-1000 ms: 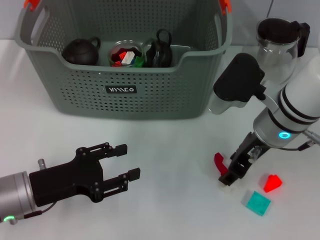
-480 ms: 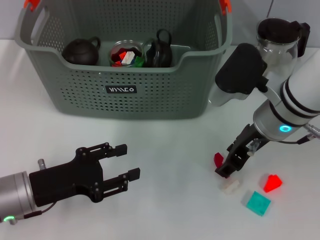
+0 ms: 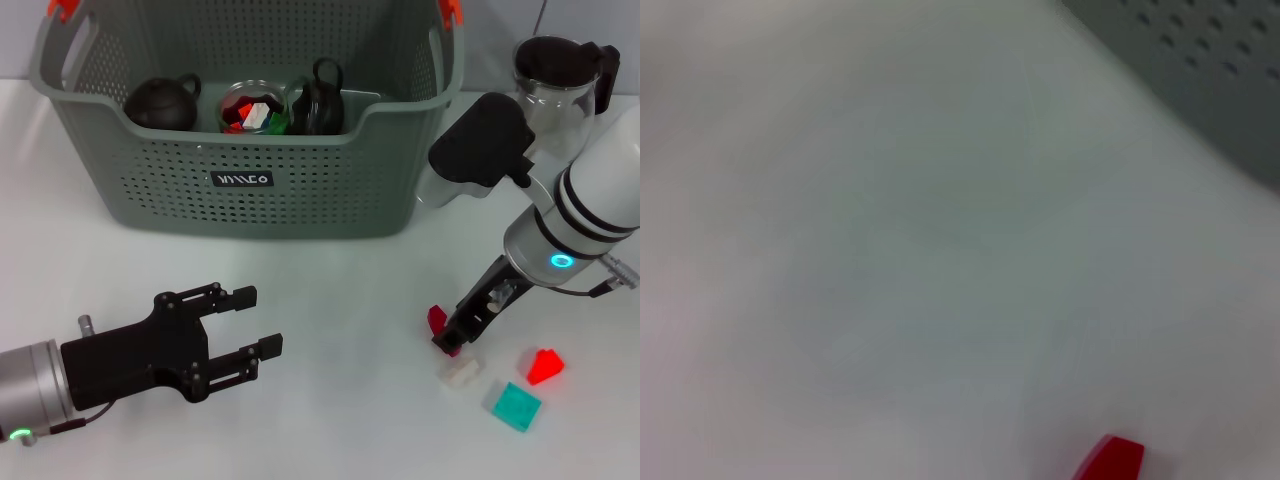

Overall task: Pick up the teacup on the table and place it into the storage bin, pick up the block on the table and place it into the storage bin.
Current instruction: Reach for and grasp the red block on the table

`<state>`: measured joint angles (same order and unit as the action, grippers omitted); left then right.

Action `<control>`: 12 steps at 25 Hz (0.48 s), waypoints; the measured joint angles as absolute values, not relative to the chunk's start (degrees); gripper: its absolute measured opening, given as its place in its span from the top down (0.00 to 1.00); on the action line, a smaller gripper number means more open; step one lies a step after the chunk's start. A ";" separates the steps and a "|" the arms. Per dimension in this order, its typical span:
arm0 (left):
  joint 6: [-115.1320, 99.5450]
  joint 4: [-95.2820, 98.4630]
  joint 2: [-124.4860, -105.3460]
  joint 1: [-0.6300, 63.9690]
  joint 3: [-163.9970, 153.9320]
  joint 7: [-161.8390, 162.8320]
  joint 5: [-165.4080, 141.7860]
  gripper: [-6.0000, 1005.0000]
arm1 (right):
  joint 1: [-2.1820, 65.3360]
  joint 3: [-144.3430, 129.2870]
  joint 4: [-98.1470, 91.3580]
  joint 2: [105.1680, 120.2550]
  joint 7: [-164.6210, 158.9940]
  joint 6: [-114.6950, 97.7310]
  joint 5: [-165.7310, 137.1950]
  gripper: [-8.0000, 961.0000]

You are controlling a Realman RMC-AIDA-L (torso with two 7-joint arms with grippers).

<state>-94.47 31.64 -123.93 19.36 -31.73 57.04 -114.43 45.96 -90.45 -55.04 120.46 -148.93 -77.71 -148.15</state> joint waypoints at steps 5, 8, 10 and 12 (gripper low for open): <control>-94.35 31.57 -123.93 19.28 -31.73 57.04 -114.43 0.36 | 46.12 -90.25 -55.03 120.35 -150.12 -77.70 -148.18 0.45; -94.32 31.54 -123.93 19.15 -31.73 57.04 -114.43 0.36 | 46.14 -89.01 -55.02 120.16 -150.63 -77.71 -148.19 0.57; -94.26 31.54 -123.93 19.16 -31.73 57.04 -114.43 0.36 | 46.14 -88.14 -55.02 120.12 -150.71 -77.74 -148.19 0.58; -94.18 31.54 -123.93 19.19 -31.73 57.04 -114.43 0.36 | 46.14 -87.87 -55.02 120.22 -150.56 -77.79 -148.16 0.60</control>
